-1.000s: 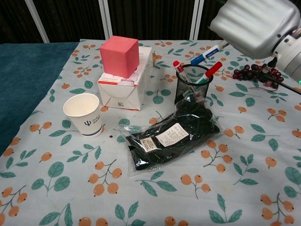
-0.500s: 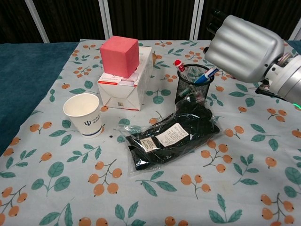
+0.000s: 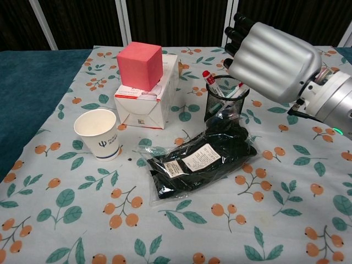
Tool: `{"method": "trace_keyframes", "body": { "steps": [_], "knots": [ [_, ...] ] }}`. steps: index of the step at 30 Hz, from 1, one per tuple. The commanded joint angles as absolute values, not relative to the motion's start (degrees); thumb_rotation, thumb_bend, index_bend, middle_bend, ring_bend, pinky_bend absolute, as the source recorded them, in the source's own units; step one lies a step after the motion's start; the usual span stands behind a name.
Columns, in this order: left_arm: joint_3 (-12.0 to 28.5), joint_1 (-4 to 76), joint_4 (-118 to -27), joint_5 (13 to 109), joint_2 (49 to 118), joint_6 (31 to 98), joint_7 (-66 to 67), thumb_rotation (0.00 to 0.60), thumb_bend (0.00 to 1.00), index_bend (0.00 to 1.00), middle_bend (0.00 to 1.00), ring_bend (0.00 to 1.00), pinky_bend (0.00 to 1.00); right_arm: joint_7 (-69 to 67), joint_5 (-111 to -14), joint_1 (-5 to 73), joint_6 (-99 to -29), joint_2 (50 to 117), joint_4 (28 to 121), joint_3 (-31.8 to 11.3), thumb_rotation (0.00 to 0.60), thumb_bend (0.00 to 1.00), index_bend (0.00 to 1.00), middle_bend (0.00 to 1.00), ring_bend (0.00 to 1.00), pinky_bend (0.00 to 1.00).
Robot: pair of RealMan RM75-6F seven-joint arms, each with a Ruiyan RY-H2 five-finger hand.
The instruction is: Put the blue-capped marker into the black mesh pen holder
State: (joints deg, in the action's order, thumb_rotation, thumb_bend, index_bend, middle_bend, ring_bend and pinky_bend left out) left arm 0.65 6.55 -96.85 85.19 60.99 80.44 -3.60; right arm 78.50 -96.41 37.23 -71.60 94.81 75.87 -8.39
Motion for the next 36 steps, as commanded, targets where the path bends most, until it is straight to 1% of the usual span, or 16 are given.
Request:
{"method": "trace_keyframes", "body": {
  "steps": [1,8,12,16,17,19,20,21,24,26,27,30,33,36],
  "knots": [
    [0.67,6.55,-96.84,85.13,60.99,80.43,-3.55,0.600,0.05,0.00,0.00,0.00,0.00,78.28,-96.87,37.38,-71.93,95.20,75.49,-8.31,0.600,0.30,0.43,0.31,0.17,0.18],
    [0.74,6.57,-96.91,84.95,60.95,80.37,-3.64,0.600,0.05,0.00,0.00,0.00,0.00,77.19,-97.02,36.98,-73.44,95.40,76.37,-8.83,0.600,0.30,0.41,0.30,0.16,0.18],
    [0.70,6.57,-96.83,85.05,60.93,80.38,-3.57,0.600,0.05,0.00,0.00,0.00,0.00,74.58,-96.37,34.66,-76.61,93.15,80.74,-9.05,0.600,0.30,0.39,0.29,0.16,0.18],
    [0.67,6.50,-96.73,85.16,60.96,80.57,-3.43,0.600,0.05,0.00,0.00,0.00,0.00,70.57,-95.89,31.13,-80.54,89.80,86.28,-8.19,0.600,0.28,0.36,0.27,0.16,0.18],
    [0.68,6.48,-96.70,85.17,60.99,80.63,-3.36,0.600,0.05,0.00,0.00,0.00,0.00,69.06,-95.62,29.90,-81.74,88.74,87.95,-7.79,0.600,0.27,0.35,0.26,0.16,0.18],
    [0.66,6.41,-96.59,85.24,61.05,80.80,-3.14,0.600,0.05,0.00,0.00,0.00,0.00,64.98,-94.42,27.13,-84.12,86.71,91.46,-6.87,0.600,0.25,0.28,0.24,0.16,0.18],
    [0.66,6.36,-96.52,85.29,61.09,80.93,-3.00,0.600,0.05,0.00,0.00,0.00,0.00,62.64,-93.68,25.73,-85.13,85.63,93.13,-6.33,0.600,0.23,0.22,0.21,0.16,0.18],
    [0.66,6.29,-96.44,85.34,61.15,81.10,-2.90,0.600,0.05,0.00,0.00,0.00,0.00,60.18,-92.88,24.34,-86.04,84.51,94.66,-5.75,0.600,0.21,0.17,0.19,0.15,0.18],
    [0.73,6.12,-96.18,85.64,61.38,81.72,-2.59,0.600,0.05,0.00,0.00,0.00,0.00,50.84,-91.06,20.90,-87.17,80.75,98.32,-3.34,0.600,0.15,0.06,0.09,0.09,0.18],
    [0.71,6.04,-95.98,85.82,61.55,81.99,-2.25,0.600,0.05,0.00,0.00,0.00,0.00,45.88,-90.34,19.25,-87.50,78.58,99.27,-2.00,0.600,0.12,0.01,0.04,0.06,0.18],
    [0.69,6.01,-95.92,85.91,61.61,82.08,-2.12,0.600,0.05,0.00,0.00,0.00,0.00,44.02,-90.16,18.65,-87.59,77.76,99.51,-1.47,0.600,0.11,0.00,0.02,0.04,0.18],
    [0.62,5.87,-95.61,86.38,61.89,82.61,-1.44,0.600,0.05,0.00,0.00,0.00,0.00,35.85,-89.80,15.83,-88.58,74.50,99.69,0.95,0.600,0.07,0.00,0.00,0.00,0.17],
    [0.63,5.65,-95.25,86.56,62.18,83.14,-0.93,0.600,0.05,0.00,0.00,0.00,0.00,29.38,-89.55,13.14,-89.60,72.12,98.28,2.96,0.600,0.05,0.00,0.00,0.00,0.17],
    [0.70,5.52,-94.95,86.65,62.38,83.53,-0.71,0.600,0.05,0.00,0.00,0.00,0.00,24.71,-89.86,11.42,-90.45,71.40,95.70,3.80,0.600,0.05,0.00,0.00,0.00,0.17]
  ]
}}
